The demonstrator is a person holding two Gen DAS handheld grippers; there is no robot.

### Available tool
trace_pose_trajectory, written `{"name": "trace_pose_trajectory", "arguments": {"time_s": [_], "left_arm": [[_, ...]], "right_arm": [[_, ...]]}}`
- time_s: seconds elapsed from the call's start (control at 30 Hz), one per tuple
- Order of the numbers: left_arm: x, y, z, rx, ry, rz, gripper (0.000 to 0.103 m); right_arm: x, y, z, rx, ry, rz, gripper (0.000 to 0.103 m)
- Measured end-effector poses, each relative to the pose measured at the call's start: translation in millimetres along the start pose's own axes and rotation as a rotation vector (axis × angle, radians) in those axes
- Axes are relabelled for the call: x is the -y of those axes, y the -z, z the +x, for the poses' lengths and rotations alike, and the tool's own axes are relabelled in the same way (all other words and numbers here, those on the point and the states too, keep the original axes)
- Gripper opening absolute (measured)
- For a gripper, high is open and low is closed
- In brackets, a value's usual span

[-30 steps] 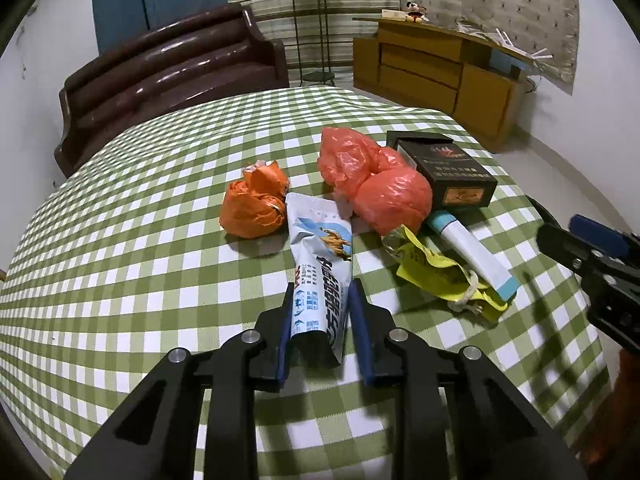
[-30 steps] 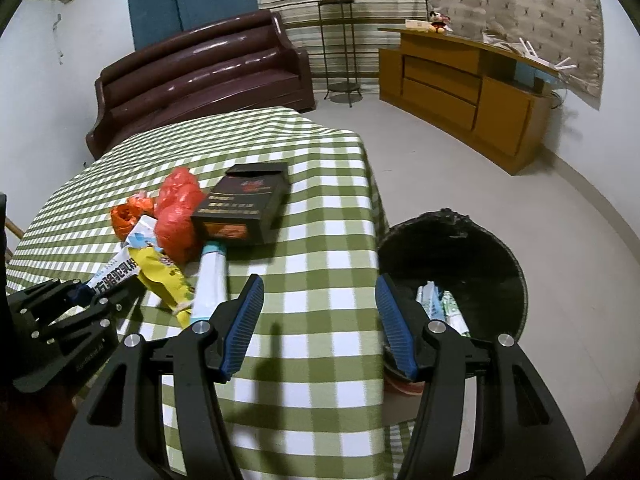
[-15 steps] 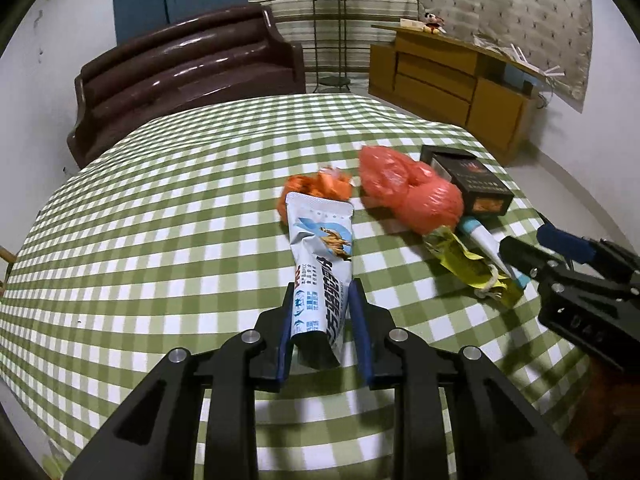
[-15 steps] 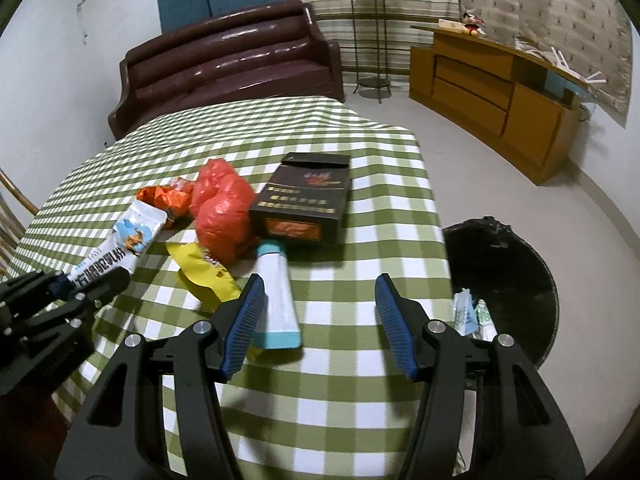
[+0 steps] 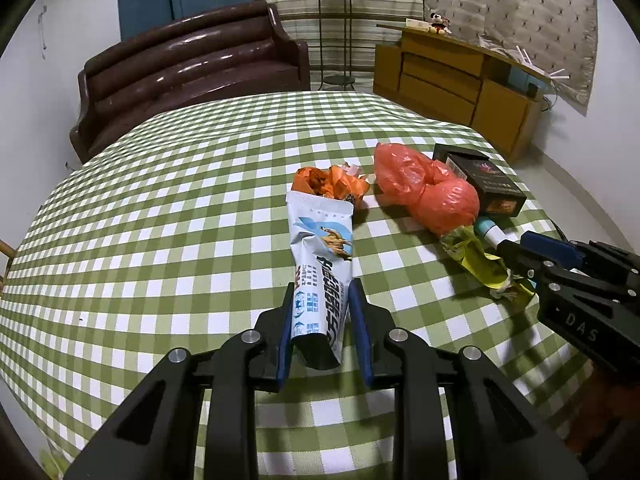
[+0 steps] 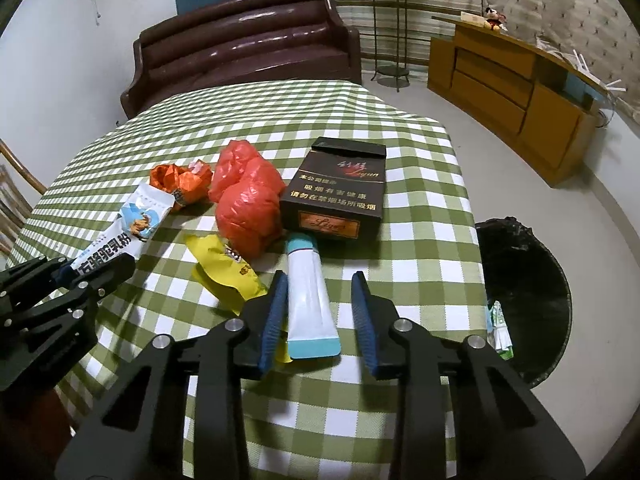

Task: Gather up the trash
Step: 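Grasp the teal-capped white tube with the right tool while the left tool holds its tube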

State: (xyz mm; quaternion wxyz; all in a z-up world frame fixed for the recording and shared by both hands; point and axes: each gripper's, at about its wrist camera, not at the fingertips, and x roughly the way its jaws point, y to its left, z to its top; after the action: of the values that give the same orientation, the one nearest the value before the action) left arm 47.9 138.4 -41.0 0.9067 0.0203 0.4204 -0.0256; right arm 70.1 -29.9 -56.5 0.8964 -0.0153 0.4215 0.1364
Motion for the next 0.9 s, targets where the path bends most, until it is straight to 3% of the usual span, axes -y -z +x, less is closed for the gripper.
{"name": "trace_pose_trajectory", "arguments": {"time_s": [0.33,0.67,0.9], "left_arm": [[0.0,-3.6,3.0,0.007,-0.015,-0.01,0.026],[8.2,-1.8,3.6,0.001,0.001,0.002,0.026],[10.2,1.9,-2.1,0.008,0.005,0.008,0.026]], "right_arm": [[6.7,0.6,1.9,-0.013,0.034,-0.003,0.032],[5.3,9.8,-8.7,-0.006,0.028,-0.031,0.019],[4.6,11.5,-16.7,0.007,0.018,-0.035,0.017]]}}
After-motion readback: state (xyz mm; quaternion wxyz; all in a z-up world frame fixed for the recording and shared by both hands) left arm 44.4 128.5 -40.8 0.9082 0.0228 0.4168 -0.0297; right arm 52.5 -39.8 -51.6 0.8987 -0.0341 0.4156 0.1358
